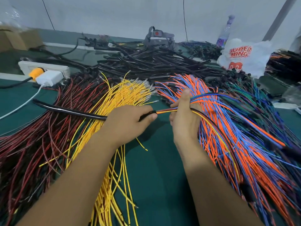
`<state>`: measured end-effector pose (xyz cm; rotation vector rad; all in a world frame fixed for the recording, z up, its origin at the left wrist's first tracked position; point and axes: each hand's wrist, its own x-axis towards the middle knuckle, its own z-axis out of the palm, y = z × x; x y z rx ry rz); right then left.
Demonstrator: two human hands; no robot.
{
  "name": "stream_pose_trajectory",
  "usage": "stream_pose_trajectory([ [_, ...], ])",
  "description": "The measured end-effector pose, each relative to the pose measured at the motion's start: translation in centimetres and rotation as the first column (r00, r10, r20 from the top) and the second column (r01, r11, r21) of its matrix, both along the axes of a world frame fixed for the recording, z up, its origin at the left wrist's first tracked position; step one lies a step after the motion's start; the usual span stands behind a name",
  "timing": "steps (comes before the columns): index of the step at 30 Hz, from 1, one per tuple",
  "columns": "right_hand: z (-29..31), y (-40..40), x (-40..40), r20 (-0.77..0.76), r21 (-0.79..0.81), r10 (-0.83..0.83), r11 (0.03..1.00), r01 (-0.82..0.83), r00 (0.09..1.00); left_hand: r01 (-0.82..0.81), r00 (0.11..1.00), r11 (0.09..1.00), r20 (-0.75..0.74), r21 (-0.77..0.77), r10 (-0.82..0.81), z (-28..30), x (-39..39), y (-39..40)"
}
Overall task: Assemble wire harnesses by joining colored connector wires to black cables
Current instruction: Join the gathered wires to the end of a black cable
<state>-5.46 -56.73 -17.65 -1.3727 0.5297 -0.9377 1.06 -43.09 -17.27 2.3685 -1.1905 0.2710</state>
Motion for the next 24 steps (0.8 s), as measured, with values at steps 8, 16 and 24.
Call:
stream_pose_trajectory([
  [8, -0.5, 1.4, 1.0, -0.047, 0.018, 0.091, 0.996, -0.091, 0.995, 0.015, 0.998, 0.997, -0.066, -0.076, -0.02, 0.1, -0.8, -0.7],
  [16, 1.1, -0.6, -0.2, 0.261, 0.395, 0.3, 0.834, -0.385, 0.918, -0.009, 0.984, 0.986, -0.175, -0.166, -0.02, 0.0, 0.3, 0.1],
  [24, 0.7, -1.0, -0.6, -0.003, 0.046, 0.048, 0.998, -0.048, 0.999, -0.013, 0.992, 0.999, -0.123, 0.034, 0.017, 0.0, 1.9, 1.6],
])
